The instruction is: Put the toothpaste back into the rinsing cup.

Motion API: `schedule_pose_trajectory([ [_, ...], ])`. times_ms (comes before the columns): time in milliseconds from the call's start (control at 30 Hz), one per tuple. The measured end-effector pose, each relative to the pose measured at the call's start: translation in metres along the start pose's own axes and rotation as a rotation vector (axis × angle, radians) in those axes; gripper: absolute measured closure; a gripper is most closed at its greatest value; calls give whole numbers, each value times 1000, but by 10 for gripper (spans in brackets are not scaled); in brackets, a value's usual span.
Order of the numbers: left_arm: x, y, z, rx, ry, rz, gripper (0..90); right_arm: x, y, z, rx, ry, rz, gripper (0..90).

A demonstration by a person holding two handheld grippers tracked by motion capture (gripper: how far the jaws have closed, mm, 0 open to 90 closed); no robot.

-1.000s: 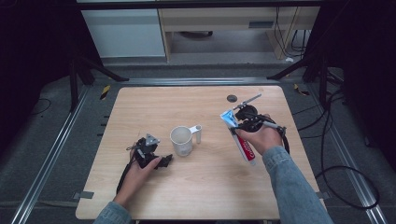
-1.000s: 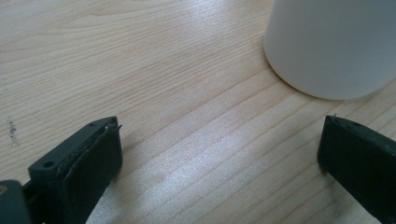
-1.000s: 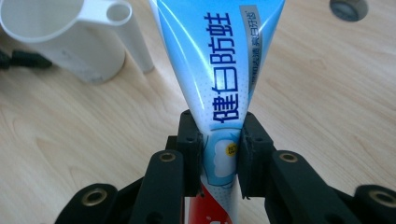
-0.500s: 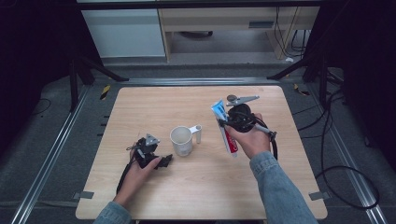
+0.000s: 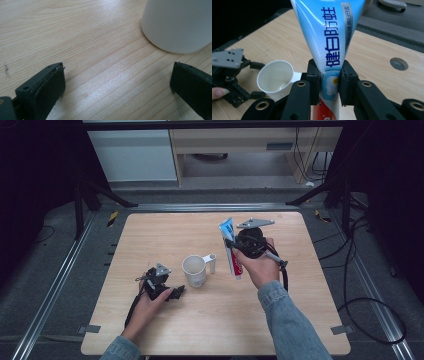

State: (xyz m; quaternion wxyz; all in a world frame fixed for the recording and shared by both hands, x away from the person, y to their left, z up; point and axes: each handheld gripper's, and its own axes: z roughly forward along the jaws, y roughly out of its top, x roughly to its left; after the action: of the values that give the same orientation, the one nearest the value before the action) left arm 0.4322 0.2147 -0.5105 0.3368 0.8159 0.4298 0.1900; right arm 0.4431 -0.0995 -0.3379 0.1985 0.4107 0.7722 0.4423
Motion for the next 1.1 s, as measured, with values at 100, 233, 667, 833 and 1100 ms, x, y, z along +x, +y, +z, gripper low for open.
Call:
schedule_pose_trajectory([
  [100,0,0,0,0,0,0,0,3,4,0,-18,-9,-6,736],
  [233,0,0,0,0,0,0,0,6,6,-1,-44,-20,-1,736],
  [667,0,0,0,0,0,0,0,23,9,-2,-90,-44,-19,736],
  [833,0,0,0,1,1,0,0,29,10,-2,-107,-55,-14,736],
  [1100,0,0,0,-2,0,-2,0,40,11,-1,-138,-82,-20,735],
])
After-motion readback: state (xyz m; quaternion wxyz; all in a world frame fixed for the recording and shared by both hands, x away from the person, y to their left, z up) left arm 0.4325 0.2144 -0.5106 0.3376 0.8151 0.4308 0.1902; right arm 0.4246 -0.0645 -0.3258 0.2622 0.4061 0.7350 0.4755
